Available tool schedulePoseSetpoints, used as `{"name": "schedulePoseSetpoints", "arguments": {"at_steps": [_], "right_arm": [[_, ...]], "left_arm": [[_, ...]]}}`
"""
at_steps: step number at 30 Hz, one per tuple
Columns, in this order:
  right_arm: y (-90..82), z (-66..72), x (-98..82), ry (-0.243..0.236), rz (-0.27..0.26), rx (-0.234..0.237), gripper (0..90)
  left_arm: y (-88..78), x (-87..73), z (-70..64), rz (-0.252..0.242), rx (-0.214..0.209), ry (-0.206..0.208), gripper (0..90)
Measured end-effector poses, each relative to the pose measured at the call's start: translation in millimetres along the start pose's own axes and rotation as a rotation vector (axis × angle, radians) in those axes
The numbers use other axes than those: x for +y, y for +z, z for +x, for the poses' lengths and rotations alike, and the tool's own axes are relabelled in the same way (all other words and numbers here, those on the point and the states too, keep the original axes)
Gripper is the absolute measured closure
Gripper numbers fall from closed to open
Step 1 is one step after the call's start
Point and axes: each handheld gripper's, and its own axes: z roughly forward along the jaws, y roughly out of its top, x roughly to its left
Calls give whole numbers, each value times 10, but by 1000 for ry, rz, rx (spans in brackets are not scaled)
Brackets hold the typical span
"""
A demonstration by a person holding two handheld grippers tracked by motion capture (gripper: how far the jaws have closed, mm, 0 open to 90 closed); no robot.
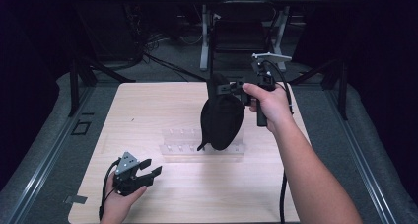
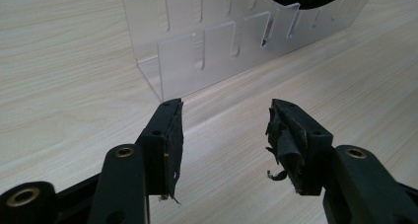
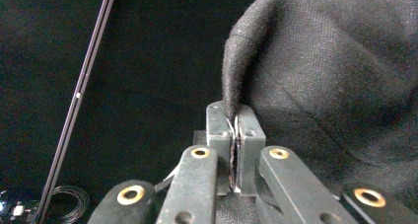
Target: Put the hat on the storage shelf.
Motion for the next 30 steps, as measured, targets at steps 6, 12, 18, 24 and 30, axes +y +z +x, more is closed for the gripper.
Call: {"name": "schedulePoseSetpoints", "arguments": {"at_steps": [6, 12, 18, 24, 30], "right_arm": [[7, -2, 4, 12, -3, -1, 880], [19, -10, 11, 25, -8, 2, 879], [48, -11, 20, 28, -11, 10, 879], [63, -3, 26, 27, -11, 12, 878], [69, -1, 23, 23, -7, 13, 877]], "left_arm": [[-16, 76, -37, -15, -20, 18, 498], [27, 212, -153, -19, -53, 71, 540], [139, 384, -334, -39, -89, 103, 549], [247, 510, -480, -45, -124, 116, 569], [317, 639, -625, -42, -146, 153, 576]]}}
